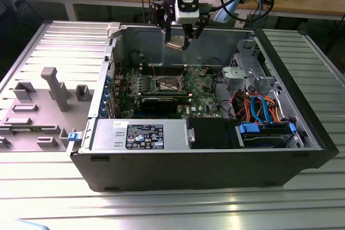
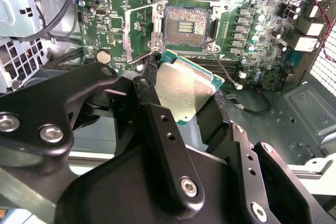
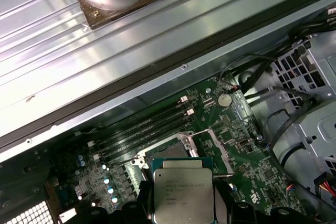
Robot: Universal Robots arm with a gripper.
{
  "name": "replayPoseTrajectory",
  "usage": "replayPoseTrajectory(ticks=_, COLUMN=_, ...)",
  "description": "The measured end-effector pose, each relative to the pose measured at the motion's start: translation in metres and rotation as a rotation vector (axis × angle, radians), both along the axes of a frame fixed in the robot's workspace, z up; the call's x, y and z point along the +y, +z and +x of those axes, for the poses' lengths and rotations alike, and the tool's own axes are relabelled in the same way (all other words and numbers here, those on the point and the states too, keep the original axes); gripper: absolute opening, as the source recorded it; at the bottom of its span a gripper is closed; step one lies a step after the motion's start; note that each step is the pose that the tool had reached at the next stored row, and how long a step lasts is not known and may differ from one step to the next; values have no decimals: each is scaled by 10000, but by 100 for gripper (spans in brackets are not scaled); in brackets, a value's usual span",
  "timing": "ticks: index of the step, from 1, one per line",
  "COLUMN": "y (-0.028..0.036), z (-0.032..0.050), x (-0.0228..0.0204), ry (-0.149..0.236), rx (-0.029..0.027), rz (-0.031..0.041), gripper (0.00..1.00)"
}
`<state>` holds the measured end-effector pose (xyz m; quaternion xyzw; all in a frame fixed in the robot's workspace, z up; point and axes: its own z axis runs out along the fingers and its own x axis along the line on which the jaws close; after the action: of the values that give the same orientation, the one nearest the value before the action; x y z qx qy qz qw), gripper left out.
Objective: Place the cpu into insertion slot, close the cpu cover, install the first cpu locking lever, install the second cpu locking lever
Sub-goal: 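Place the cpu into insertion slot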
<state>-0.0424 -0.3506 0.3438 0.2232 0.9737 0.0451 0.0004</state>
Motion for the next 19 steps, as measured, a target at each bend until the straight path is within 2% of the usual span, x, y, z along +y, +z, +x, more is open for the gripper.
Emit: replayPoseTrajectory(ticks=19, y=0, z=0, x=0, ry=-181, rx=0, rz=0, gripper=55)
